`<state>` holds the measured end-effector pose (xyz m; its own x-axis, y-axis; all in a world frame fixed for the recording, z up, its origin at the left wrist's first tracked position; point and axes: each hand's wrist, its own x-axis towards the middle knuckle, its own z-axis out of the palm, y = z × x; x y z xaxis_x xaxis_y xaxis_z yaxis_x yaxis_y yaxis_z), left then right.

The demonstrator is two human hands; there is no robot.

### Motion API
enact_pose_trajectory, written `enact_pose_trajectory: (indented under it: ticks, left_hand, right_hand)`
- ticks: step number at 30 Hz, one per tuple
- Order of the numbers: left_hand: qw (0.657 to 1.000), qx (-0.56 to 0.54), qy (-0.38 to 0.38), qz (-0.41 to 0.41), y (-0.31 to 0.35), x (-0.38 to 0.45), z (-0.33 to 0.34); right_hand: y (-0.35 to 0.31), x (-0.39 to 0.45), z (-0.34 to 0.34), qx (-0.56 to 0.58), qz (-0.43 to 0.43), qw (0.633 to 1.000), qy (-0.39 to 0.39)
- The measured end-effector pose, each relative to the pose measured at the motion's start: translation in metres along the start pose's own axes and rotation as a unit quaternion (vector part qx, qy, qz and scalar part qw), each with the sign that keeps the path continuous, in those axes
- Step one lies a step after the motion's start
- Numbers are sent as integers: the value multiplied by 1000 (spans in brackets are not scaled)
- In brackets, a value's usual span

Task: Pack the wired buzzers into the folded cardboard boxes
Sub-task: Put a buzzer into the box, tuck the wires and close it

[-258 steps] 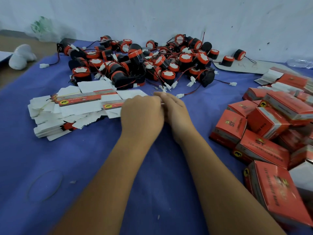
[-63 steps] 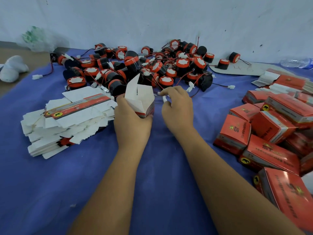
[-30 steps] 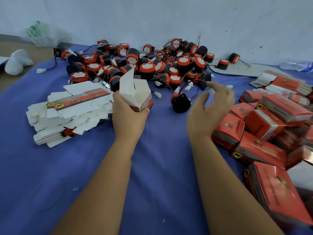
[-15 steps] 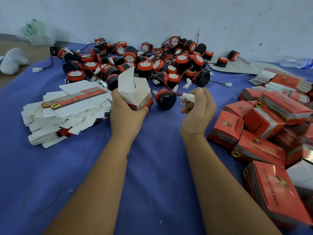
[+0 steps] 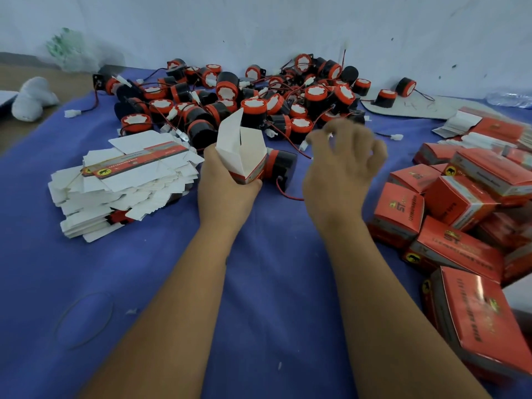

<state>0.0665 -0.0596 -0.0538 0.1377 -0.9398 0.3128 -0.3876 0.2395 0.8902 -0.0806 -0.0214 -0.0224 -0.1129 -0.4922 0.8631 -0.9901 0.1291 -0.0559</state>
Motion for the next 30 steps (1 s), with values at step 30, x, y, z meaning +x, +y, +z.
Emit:
enact_pose_trajectory:
  ticks: [30]
  left_hand:
    - [982,-67,-174,-20,3,0,-13]
  right_hand:
    - [-10,0,-4,555,189,808,-57]
